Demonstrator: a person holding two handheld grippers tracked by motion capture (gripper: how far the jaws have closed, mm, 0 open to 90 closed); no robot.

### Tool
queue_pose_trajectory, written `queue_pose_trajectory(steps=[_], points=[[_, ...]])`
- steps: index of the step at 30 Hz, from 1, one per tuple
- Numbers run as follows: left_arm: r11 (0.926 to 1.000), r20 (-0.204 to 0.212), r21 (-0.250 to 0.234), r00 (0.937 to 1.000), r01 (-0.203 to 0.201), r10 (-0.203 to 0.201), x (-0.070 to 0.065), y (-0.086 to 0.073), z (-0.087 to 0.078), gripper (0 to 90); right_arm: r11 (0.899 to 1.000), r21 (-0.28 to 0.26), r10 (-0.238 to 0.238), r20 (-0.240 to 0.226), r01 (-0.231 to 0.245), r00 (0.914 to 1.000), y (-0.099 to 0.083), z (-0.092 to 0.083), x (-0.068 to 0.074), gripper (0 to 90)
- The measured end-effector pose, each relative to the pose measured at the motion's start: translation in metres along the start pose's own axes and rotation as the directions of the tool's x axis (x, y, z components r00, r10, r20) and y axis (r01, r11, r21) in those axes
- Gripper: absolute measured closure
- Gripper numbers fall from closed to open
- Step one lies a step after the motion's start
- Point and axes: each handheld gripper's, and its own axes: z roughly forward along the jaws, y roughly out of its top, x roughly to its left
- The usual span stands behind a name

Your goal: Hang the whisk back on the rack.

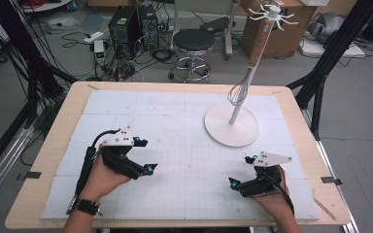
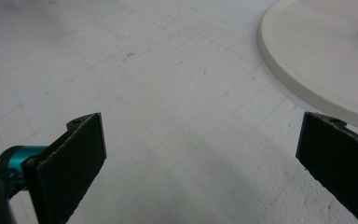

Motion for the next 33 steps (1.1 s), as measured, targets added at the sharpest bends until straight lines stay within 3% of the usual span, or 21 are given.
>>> queue_pose_trajectory(steps=[3,7,13,16,23,28,33], points=[[0.9999,-0.007,-0.009,0.9999,0.010,-0.010,0.000,-0.008,-0.003,10.2,1.000,-0.001,0.001,0.003,-0.001,1.0000,-0.001,-0.001,-0.001,0.6],[0.9997,-0.052,0.024,0.9986,0.009,-0.007,0.000,-0.016,-0.007,7.0,1.000,0.003,0.004,0.006,-0.004,1.0000,-0.002,-0.001,-0.003,0.6],[0.9996,-0.061,-0.022,0.9979,0.017,-0.018,0.001,-0.028,-0.015,3.1,1.000,-0.002,0.021,0.019,-0.021,0.9996,-0.006,-0.005,-0.007,0.6],[0.9990,-0.075,-0.023,0.9964,0.039,-0.040,0.003,-0.032,-0.017,1.6,0.999,-0.004,0.035,0.021,-0.035,0.9992,-0.009,-0.007,-0.009,0.6],[0.9983,-0.060,-0.047,0.9975,0.034,-0.037,0.000,-0.035,-0.018,1.6,0.999,-0.009,0.031,0.025,-0.031,0.9992,-0.009,-0.008,-0.009,0.6],[0.9989,-0.056,-0.048,0.9985,0.000,-0.002,-0.008,-0.031,-0.021,1.6,1.000,0.004,0.022,0.027,-0.022,0.9994,-0.006,-0.005,-0.009,0.6],[0.9985,-0.058,-0.054,0.9983,0.004,-0.007,-0.010,-0.031,-0.022,1.6,1.000,0.014,0.018,0.026,-0.019,0.9995,-0.005,-0.003,-0.007,0.6]])
